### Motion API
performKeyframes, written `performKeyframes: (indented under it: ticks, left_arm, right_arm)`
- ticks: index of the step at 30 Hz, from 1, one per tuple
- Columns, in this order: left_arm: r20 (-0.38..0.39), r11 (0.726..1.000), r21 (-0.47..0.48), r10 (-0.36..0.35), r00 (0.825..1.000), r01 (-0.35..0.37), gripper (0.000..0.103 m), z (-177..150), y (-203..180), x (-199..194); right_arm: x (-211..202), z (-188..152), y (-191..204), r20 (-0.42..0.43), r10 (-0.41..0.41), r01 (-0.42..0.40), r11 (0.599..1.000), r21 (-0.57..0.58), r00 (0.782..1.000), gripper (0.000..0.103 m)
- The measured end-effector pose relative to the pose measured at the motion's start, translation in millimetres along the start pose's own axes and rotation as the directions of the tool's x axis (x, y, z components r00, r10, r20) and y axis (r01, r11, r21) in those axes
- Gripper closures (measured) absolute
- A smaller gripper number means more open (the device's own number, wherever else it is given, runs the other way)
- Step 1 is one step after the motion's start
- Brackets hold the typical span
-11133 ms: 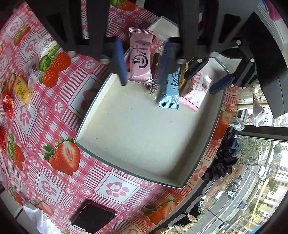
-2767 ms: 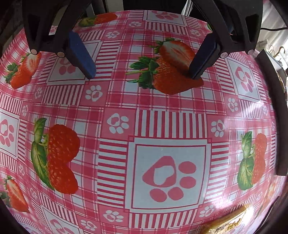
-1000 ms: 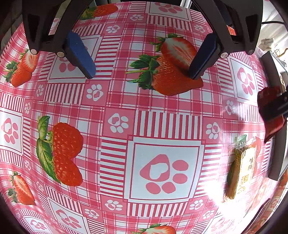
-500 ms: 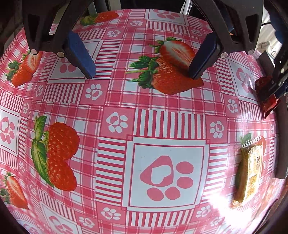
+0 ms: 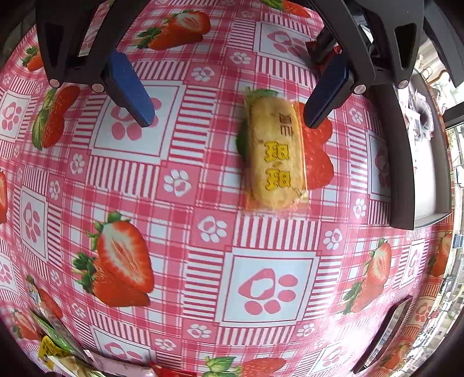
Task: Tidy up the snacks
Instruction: 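Hold the red wrapper in the left tool while the right tool grips the yellow rice cracker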
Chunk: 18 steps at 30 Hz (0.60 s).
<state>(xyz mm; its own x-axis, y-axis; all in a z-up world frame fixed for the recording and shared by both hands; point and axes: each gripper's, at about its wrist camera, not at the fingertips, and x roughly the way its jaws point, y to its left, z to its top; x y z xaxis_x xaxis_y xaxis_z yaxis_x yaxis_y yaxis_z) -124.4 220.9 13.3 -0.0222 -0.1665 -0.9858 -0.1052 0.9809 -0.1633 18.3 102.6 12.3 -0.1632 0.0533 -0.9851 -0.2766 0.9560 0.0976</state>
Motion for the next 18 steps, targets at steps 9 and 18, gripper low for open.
performKeyframes:
  ticks: [9,18]
  left_arm:
    - [-0.003,1.0,-0.007,-0.007,1.0,0.007,0.071,0,2,0]
    - [-0.011,1.0,0.014,-0.002,1.0,0.002,0.071,1,-2,1]
  right_arm:
    - [4,26,40,0.028,-0.09,0.092,0.99,-0.103,0.996,0.032]
    - [-5,-12,6,-0.008,-0.05,0.049,0.992,-0.117,0.999,0.065]
